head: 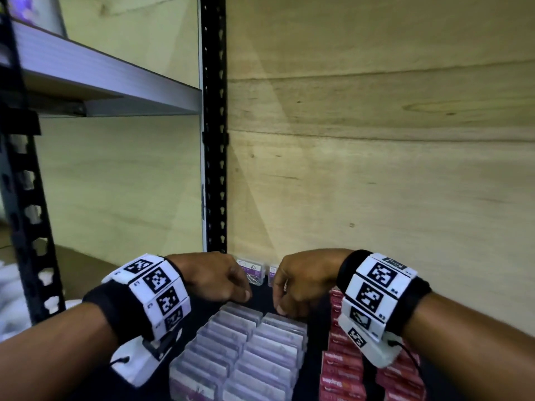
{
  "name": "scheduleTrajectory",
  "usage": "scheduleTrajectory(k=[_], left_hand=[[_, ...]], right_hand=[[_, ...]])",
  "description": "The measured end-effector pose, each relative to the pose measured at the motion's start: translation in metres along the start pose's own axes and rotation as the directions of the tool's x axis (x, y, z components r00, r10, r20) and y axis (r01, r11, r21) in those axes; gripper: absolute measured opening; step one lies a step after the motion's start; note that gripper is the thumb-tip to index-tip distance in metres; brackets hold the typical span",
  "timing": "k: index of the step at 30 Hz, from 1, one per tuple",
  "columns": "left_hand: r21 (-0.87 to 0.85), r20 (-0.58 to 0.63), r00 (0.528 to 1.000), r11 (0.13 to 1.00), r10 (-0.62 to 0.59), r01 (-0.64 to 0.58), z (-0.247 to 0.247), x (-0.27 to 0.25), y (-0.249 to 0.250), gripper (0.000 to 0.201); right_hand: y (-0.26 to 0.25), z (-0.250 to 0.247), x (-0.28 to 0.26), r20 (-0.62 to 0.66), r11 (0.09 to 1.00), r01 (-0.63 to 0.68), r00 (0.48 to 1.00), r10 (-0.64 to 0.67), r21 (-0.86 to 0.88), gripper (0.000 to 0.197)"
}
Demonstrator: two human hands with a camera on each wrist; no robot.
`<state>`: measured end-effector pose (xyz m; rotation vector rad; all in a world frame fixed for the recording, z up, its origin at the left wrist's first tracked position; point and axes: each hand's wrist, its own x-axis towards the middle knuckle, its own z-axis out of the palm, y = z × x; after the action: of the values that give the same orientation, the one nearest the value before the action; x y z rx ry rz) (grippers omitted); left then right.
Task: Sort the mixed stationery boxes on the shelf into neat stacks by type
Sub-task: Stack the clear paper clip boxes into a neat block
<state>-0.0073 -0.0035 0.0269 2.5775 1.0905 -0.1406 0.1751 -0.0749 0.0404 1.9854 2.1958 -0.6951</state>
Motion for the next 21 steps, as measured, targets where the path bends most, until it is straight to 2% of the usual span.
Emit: scheduleTrajectory(k=[3, 7, 10, 14, 21], left_hand=[[-0.061, -0.066, 0.997, 0.997, -0.045, 0.041, -0.010, 0.015, -0.009, 0.020], [0.061, -0.170, 0.985, 0.997, -0.026, 0.037, -0.023, 0.041, -0.025, 0.025], [0.083, -0.193, 0.981, 0.996, 0.000, 0.017, -0.028, 0.059, -0.033, 0.027], [0.119, -0.163, 0.987, 0.993, 0.004, 0.016, -0.029, 0.077, -0.034, 0.029], [0.175, -0.094, 0.996, 0.984, -0.008, 0.025, -0.022, 0.095, -0.037, 0.040]], right_hand=[[0.009, -0.013, 0.010, -0.168, 0.990, -0.045, 0.985, 0.023, -0.132, 0.009], [0.025, -0.024, 0.029, -0.297, 0.971, -0.116, 0.954, 0.051, -0.208, 0.028], [0.032, -0.029, 0.044, -0.306, 0.965, -0.143, 0.949, 0.071, -0.220, 0.037], [0.035, -0.032, 0.062, -0.278, 0.958, -0.160, 0.956, 0.091, -0.236, 0.044], [0.043, -0.026, 0.081, -0.254, 0.955, -0.154, 0.963, 0.089, -0.253, 0.041]])
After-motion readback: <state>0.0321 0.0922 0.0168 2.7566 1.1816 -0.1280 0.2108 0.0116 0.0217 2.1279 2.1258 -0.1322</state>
